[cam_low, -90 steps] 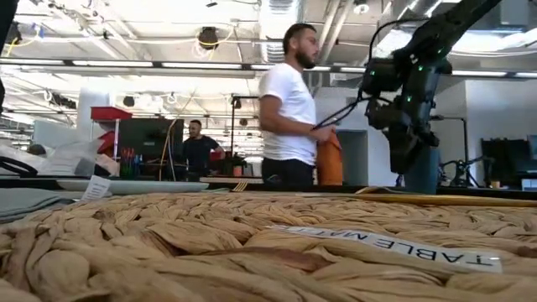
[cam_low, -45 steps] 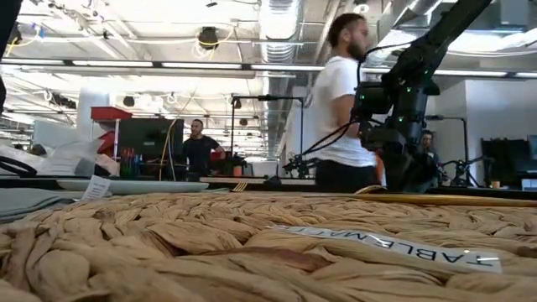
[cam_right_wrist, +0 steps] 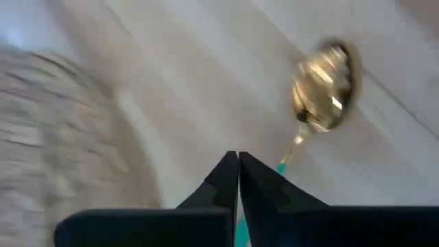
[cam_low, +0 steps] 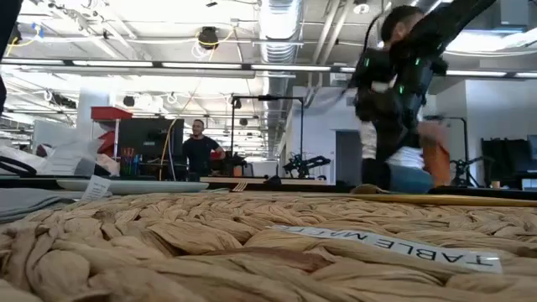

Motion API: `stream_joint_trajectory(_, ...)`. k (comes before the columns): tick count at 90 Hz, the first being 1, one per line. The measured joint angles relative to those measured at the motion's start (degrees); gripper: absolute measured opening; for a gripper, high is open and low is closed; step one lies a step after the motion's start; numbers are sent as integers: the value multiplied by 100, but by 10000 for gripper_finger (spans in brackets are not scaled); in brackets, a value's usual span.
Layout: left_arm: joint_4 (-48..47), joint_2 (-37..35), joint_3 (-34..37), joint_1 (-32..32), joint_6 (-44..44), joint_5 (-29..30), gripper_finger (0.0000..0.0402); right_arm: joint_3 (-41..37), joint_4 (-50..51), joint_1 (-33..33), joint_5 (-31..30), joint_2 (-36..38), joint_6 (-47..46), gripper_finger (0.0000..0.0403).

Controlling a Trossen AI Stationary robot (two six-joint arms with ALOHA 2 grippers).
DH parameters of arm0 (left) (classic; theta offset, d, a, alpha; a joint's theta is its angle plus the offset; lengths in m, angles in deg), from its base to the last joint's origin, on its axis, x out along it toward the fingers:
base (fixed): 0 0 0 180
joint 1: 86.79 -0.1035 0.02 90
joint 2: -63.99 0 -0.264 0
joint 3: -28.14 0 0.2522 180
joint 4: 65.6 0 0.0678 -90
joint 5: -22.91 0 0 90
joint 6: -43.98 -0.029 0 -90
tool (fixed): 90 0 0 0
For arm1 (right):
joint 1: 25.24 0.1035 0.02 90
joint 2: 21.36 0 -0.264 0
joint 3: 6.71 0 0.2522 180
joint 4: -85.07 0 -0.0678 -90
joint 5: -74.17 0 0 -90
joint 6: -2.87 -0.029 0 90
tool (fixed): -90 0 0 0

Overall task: Set table place
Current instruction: Put the green spoon on the brown woven placemat

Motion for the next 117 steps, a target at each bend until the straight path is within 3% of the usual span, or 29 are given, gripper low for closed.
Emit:
stream_joint_trajectory(14,22,0,0,-8,12,6,52,-19,194,277,-528,46,143,1)
stream_joint_trajectory(22,44,0,0,-22,47,17,52,-59,-307,129,-662,10,169,10)
stream_joint_trajectory(34,43,0,0,-24,170,21,52,-194,-924,-325,-288,-102,-13,51)
stream_joint_trajectory(51,-39,0,-2,68,247,20,52,-466,-992,-1121,193,-143,-376,131)
stream_joint_trajectory(68,-89,0,-1,103,245,17,52,-1048,-1591,-1376,501,-176,-891,183)
stream_joint_trajectory(90,-110,0,-2,107,192,17,52,-1545,-2598,-1282,710,-185,-1520,170)
stream_joint_trajectory(117,-131,0,-2,105,157,15,52,-1665,-2775,-1278,707,-185,-1577,124)
